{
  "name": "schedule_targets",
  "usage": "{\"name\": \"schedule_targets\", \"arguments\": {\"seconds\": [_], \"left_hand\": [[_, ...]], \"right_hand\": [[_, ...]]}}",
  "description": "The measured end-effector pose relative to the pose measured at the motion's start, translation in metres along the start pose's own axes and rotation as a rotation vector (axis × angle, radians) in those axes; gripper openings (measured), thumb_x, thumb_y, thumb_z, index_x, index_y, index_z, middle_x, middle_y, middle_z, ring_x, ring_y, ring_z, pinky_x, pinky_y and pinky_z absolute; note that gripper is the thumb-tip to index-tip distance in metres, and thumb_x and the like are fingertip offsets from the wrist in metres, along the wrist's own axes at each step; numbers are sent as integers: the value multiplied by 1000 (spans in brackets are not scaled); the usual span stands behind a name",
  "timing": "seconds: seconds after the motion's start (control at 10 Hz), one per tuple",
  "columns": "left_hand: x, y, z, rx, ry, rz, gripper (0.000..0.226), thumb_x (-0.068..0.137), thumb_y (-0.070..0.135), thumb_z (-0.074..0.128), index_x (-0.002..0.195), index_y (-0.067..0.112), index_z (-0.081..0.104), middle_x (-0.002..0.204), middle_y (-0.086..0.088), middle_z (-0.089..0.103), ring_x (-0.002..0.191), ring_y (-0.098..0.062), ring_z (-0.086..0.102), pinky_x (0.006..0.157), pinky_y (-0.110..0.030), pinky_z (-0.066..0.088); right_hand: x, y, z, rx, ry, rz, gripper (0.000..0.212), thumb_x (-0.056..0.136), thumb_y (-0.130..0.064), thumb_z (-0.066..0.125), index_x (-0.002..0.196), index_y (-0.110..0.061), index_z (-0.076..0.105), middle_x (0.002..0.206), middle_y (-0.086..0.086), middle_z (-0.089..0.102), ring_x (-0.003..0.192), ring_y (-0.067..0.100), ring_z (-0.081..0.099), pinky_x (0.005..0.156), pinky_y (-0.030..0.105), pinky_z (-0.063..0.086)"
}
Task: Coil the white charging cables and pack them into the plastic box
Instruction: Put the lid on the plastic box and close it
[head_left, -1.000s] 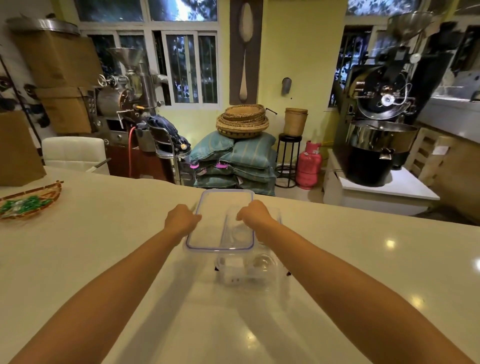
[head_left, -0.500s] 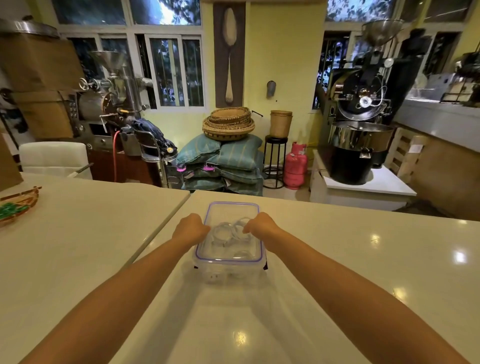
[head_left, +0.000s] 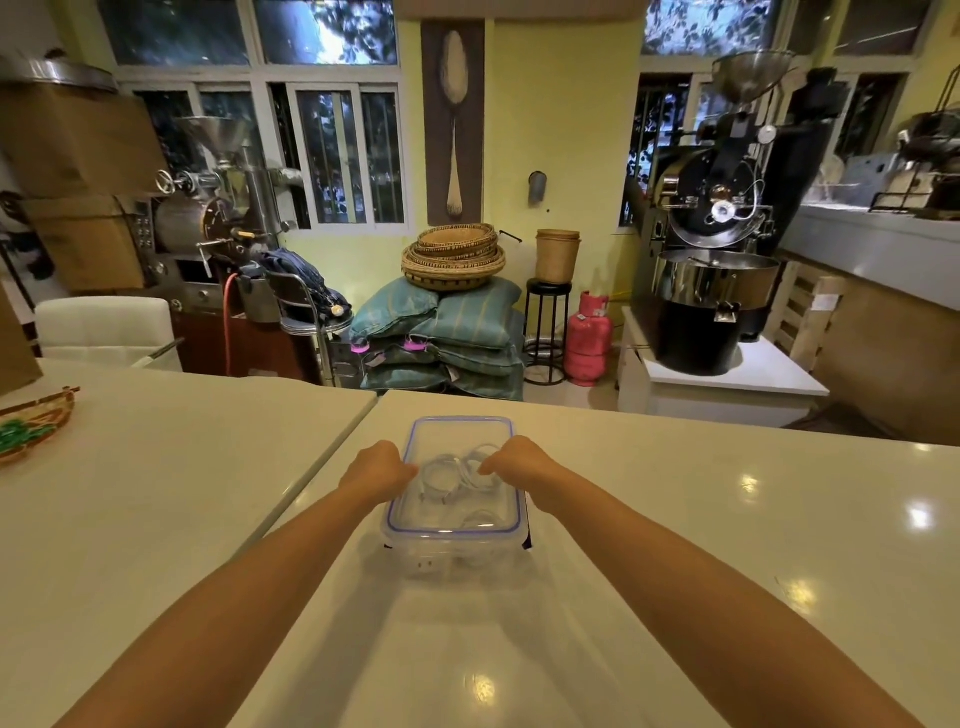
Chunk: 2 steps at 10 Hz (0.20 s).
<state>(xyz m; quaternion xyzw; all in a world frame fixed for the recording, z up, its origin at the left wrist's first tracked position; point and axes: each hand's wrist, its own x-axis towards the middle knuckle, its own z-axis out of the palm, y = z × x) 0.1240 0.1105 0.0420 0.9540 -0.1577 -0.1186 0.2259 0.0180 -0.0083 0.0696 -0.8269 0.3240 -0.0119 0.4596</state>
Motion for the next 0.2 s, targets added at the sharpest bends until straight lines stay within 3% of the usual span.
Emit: {"name": "schedule_targets", "arguments": {"seconds": [0.1,0.2], "left_hand": [[0,5,-4,74,-3,12,40,95,33,42,115,0,52,111,-15,60,84,-22,49,75,-31,41],[-1,9,-9,111,36,25,45,97,36,33,121,3,50,123,-13,57,101,-24,55,86,-31,43]], "right_hand": [[1,2,-10,54,3,-10,52,91,-15,53,135,2,34,139,16,42,114,27,47,85,31,40],[-6,2,-24,65,89,-72,55,93,-19,48,140,0,26,145,16,36,127,28,42,100,35,39]]}}
